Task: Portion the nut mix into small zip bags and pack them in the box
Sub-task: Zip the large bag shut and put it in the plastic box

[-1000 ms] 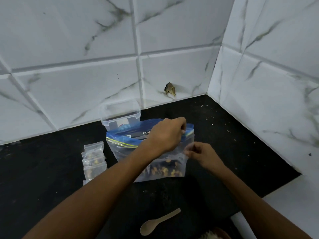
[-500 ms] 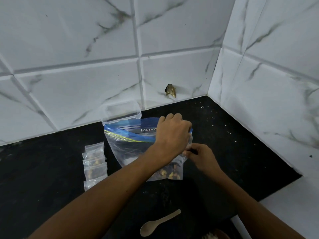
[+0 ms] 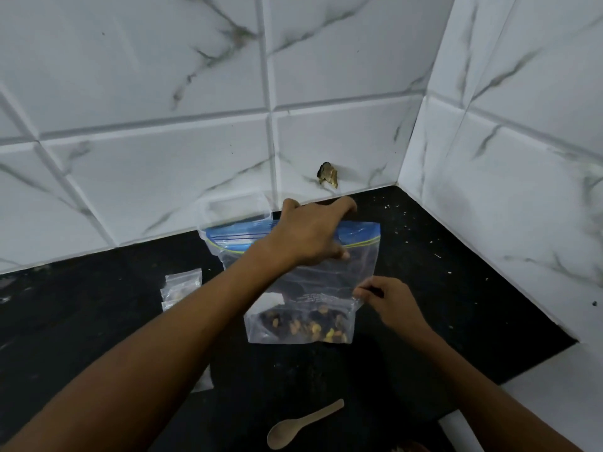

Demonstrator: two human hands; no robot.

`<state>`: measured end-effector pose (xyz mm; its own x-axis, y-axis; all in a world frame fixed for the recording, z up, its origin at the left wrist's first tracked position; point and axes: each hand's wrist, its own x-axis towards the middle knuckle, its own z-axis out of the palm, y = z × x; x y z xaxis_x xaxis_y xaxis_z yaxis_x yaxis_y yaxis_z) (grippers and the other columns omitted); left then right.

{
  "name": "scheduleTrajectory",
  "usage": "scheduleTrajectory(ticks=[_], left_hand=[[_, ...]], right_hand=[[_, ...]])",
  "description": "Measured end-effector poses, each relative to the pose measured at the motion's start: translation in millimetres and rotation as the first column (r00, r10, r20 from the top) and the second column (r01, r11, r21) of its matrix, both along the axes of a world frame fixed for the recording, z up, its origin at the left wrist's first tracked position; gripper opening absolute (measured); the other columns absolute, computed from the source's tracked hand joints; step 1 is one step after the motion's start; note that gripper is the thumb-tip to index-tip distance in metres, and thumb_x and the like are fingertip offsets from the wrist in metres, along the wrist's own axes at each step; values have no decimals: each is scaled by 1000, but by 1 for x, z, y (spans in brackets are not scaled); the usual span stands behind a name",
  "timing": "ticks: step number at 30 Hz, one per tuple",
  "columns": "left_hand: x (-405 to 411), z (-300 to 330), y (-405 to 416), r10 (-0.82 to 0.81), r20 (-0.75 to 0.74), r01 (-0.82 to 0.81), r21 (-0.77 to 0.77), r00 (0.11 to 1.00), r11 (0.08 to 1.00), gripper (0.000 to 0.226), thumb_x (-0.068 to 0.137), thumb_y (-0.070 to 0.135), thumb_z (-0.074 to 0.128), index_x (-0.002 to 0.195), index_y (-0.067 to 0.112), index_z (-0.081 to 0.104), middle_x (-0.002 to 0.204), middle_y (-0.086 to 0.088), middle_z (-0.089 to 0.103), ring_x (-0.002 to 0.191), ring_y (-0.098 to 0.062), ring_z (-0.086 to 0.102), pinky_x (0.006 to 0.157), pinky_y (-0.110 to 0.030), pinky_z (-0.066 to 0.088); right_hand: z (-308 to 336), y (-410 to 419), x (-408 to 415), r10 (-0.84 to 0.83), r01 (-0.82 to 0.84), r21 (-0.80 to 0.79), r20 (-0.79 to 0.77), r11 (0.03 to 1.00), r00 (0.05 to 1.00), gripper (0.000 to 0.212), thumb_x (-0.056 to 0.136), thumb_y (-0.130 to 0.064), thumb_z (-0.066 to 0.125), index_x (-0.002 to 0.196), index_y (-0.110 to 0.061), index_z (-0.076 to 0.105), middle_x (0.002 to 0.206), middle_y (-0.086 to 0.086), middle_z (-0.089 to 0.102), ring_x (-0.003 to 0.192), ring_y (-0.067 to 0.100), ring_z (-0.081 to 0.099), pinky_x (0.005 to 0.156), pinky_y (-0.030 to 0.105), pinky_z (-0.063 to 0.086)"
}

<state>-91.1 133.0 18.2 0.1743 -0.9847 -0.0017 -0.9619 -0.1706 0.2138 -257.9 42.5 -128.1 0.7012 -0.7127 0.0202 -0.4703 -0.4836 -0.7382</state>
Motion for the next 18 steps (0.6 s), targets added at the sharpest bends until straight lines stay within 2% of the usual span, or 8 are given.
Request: scheduleTrajectory(ticks=[3, 5, 8, 9, 11, 13, 15, 18], left_hand=[[17, 0, 8, 15, 145, -14, -10, 989, 1000, 43, 89, 44, 65, 125, 27, 52, 120, 2, 66, 111, -21, 58, 103, -40, 29], [26, 2, 12, 4, 173, 2, -37, 985, 999, 29, 92, 41, 62, 117, 27, 61, 111, 3, 68, 104, -20, 60, 96, -37, 32], [31, 2, 17, -1, 133, 10, -70, 991, 998, 21, 91, 40, 64, 107, 27, 66, 95, 6, 67, 88, -17, 57, 88, -35, 35], [32, 1, 17, -4, 118, 14, -82, 993, 997, 18, 90, 40, 66, 102, 27, 67, 90, 7, 64, 85, -16, 54, 86, -34, 36], [31, 0, 15, -10, 91, 19, -100, 996, 995, 12, 89, 40, 68, 91, 29, 64, 84, 8, 60, 80, -14, 50, 81, -33, 35], [30, 0, 16, 3, 69, 5, -112, 998, 994, 14, 88, 39, 69, 84, 29, 60, 81, 8, 58, 79, -15, 51, 78, -32, 35], [34, 2, 19, 31, 54, -26, -106, 998, 994, 14, 89, 39, 68, 87, 27, 62, 84, 7, 61, 82, -16, 54, 78, -32, 37], [53, 4, 34, 98, 52, -94, -66, 994, 993, 14, 89, 39, 68, 95, 26, 67, 90, 7, 66, 86, -16, 58, 80, -33, 40]], right_hand=[[5, -3, -3, 34, -31, 62, -48, 998, 998, 15, 89, -20, 63, 84, -34, 63, 87, -11, 67, 82, -3, 62, 74, 16, 49], [13, -4, -3, 32, -26, 115, -53, 993, 998, 17, 86, -22, 67, 91, -38, 61, 92, -14, 65, 86, -5, 61, 82, 21, 52], [45, 0, 5, 25, -57, 206, 157, 977, 987, 45, 78, -18, 76, 111, -37, 52, 102, -15, 64, 96, -3, 62, 83, 20, 54], [59, 1, 9, 18, -62, 194, 221, 979, 975, 52, 75, -18, 78, 116, -37, 50, 105, -18, 62, 99, -5, 61, 80, 17, 53], [84, 0, 18, 27, -42, 60, 231, 997, 973, 57, 74, -22, 79, 121, -37, 49, 107, -26, 55, 99, -16, 53, 77, 11, 44], [101, -5, 27, 78, -67, -74, 168, 995, 983, 33, 77, -23, 76, 105, -32, 59, 96, -23, 57, 90, -18, 51, 74, 11, 36], [110, -10, 33, 125, -113, -94, 140, 989, 982, 13, 79, -23, 74, 83, -30, 64, 84, -15, 62, 80, -7, 56, 71, 19, 38], [109, -20, 34, 151, -142, -65, 170, 988, 974, 15, 79, -21, 75, 72, -28, 64, 72, -14, 64, 69, -4, 57, 69, 24, 42]])
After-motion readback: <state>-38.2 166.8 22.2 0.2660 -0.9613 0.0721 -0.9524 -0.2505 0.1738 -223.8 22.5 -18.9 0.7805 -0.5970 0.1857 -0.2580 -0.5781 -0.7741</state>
